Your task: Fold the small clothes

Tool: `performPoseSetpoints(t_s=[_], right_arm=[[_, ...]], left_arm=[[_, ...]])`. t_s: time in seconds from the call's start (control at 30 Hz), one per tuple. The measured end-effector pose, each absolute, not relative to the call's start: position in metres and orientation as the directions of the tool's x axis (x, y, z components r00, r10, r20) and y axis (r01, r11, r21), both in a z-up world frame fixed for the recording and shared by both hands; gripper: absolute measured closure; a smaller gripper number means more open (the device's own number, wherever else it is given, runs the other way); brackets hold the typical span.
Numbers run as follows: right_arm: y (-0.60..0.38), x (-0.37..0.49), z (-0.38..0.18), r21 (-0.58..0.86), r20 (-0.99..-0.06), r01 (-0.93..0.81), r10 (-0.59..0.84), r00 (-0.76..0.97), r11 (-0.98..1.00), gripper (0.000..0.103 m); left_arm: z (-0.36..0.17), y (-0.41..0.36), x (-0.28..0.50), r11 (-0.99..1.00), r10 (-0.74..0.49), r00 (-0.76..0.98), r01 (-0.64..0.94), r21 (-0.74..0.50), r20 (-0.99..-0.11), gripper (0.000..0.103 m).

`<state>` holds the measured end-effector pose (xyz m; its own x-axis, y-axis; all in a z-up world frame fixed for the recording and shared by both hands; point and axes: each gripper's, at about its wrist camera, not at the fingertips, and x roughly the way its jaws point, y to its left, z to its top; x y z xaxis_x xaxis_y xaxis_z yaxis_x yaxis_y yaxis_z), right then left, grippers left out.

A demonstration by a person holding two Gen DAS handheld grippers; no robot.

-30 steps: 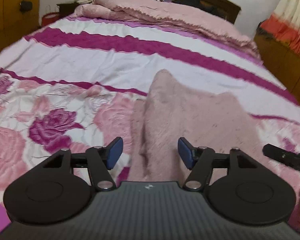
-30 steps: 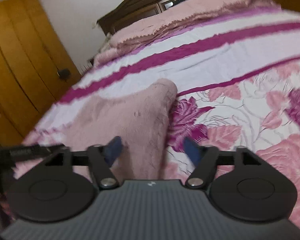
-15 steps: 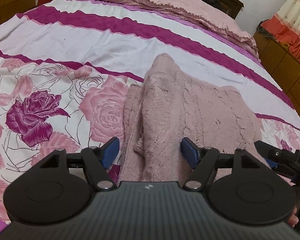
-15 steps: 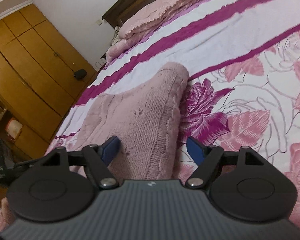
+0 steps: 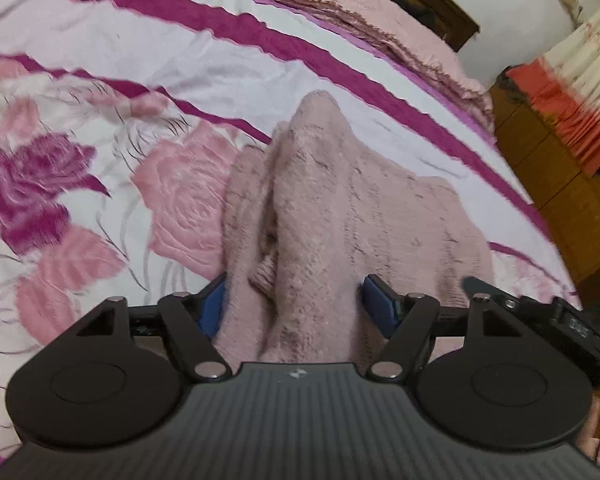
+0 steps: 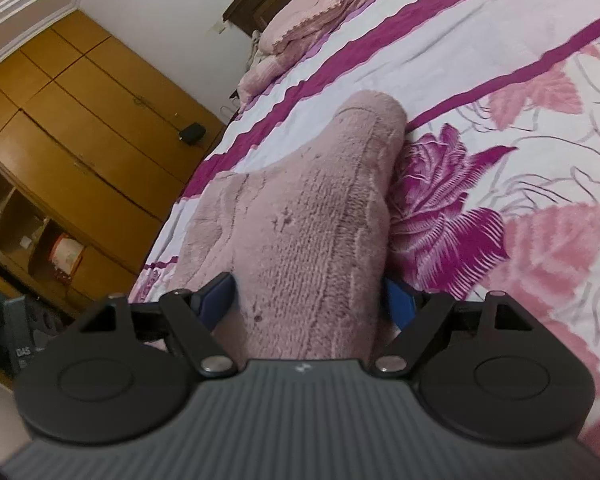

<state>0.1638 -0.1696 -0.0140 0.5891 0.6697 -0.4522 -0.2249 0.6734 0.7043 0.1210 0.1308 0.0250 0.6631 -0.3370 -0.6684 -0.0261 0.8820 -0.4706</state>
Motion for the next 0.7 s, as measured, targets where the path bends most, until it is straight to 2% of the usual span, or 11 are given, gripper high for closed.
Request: performPoseSetpoints(t_s=[0.07, 0.1, 0.13, 0.23, 0.33, 0.47, 0.7], right_arm=[[-0.167, 0.167, -0.013, 0.704, -0.449, -0.237, 0.678, 0.583, 0.67, 0.03], [-0.167, 0.168, -0.013, 0.711, -0.441, -0.24, 0.685, 0.579, 0.661, 0.038], [-0.168, 0.168, -0.011, 0.722, -0.431, -0.239, 0.692, 0.579, 0.649, 0.045], [-0.17, 0.166, 0.001, 0.732, -0.403, -0.252, 0.7, 0.589, 0.633, 0.053], [-0.17, 0.162, 0.019, 0.737, -0.375, -0.278, 0.715, 0.59, 0.616, 0.056], [-0.175, 0.152, 0.048, 0.74, -0.334, -0.31, 0.727, 0.6, 0.596, 0.057], [-0.214, 0.118, 0.085, 0.706, -0.33, -0.31, 0.683, 0.652, 0.637, 0.057]], left_arm=[[0.022, 0.131, 0.121, 0.871, -0.361, 0.67, -0.005, -0.491, -0.648, 0.03], [0.021, 0.131, 0.121, 0.863, -0.378, 0.671, 0.007, -0.505, -0.637, 0.032], [0.021, 0.132, 0.121, 0.855, -0.39, 0.674, 0.013, -0.518, -0.627, 0.036], [0.028, 0.134, 0.119, 0.83, -0.423, 0.684, 0.031, -0.556, -0.594, 0.054], [0.039, 0.136, 0.115, 0.792, -0.466, 0.697, 0.054, -0.608, -0.545, 0.059], [0.053, 0.126, 0.109, 0.783, -0.478, 0.705, 0.072, -0.618, -0.523, 0.062], [0.076, 0.091, 0.086, 0.733, -0.555, 0.703, 0.161, -0.661, -0.445, 0.064]])
